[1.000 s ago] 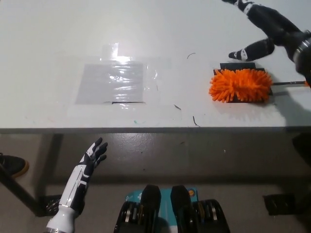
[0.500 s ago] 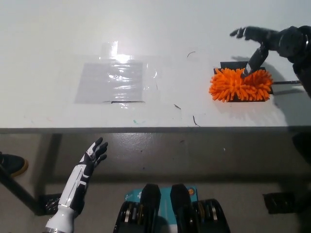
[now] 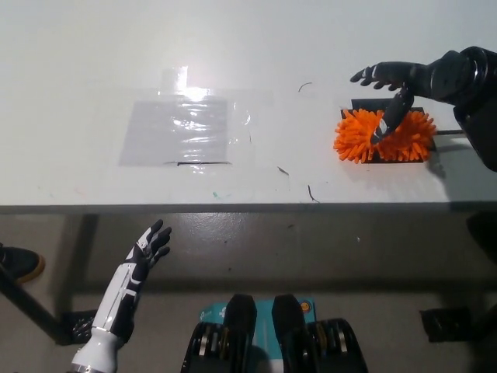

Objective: The robot uses it right hand to pick up an extended orange duster kept in the middle of the desk and presses its handle against the desk to collapse it

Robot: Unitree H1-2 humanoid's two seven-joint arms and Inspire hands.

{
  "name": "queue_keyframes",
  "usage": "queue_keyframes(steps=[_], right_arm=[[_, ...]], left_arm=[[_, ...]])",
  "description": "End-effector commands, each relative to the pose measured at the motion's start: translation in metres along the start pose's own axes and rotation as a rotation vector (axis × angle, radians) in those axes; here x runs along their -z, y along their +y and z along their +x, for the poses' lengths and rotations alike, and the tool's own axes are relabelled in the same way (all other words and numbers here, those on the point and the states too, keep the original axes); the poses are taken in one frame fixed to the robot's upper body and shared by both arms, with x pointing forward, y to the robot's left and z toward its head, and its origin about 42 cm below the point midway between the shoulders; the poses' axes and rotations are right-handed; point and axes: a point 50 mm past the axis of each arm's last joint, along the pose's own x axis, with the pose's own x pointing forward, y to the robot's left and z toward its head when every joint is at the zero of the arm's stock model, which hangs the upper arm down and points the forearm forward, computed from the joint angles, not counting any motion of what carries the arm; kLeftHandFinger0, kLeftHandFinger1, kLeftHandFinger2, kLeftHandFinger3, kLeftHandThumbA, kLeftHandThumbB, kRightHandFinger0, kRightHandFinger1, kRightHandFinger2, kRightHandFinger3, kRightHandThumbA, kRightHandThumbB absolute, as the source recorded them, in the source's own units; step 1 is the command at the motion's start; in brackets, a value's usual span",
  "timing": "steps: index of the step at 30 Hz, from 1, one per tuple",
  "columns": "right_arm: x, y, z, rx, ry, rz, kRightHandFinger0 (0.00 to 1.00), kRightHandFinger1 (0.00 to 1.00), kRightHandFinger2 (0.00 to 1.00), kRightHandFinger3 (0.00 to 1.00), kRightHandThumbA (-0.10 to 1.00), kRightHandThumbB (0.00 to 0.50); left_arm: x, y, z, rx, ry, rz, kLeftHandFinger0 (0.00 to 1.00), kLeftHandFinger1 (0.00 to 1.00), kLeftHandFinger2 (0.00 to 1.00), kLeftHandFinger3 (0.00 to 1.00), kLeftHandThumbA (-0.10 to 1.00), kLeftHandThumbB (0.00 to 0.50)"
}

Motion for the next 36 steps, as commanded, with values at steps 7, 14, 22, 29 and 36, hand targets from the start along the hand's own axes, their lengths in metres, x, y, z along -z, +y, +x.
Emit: queue_keyframes(steps=[7, 14, 22, 29, 36], right_arm=[[-0.023, -0.027, -0.008, 0.031, -0.015, -0.141, 1.00, 1.00, 1.00, 1.00, 1.00, 0.498], [-0.016, -0.020, 0.003, 0.031, 0.059, -0.218, 1.00, 1.00, 1.00, 1.00, 1.00, 0.500], [-0.016, -0.004, 0.017, 0.012, 0.088, -0.254, 1.00, 1.00, 1.00, 1.00, 1.00, 0.500], [-0.018, 0.018, 0.031, 0.329, -0.112, -0.125, 1.00, 1.00, 1.00, 1.00, 0.87, 0.290], [-0.024, 0.029, 0.028, 0.681, -0.312, -0.135, 0.10, 0.55, 0.86, 0.96, -0.10, 0.130]], left_arm=[[-0.014, 0.004, 0.007, 0.019, -0.086, 0.011, 1.00, 1.00, 1.00, 1.00, 1.00, 0.117], [-0.014, 0.004, 0.008, 0.022, -0.089, 0.015, 1.00, 1.00, 1.00, 1.00, 1.00, 0.121], [-0.015, 0.004, 0.008, 0.027, -0.092, 0.015, 1.00, 1.00, 1.00, 1.00, 1.00, 0.127], [-0.016, 0.004, 0.011, 0.031, -0.101, 0.019, 1.00, 1.00, 1.00, 1.00, 1.00, 0.115], [-0.016, 0.006, 0.013, 0.032, -0.093, 0.019, 1.00, 1.00, 1.00, 1.00, 1.00, 0.118]])
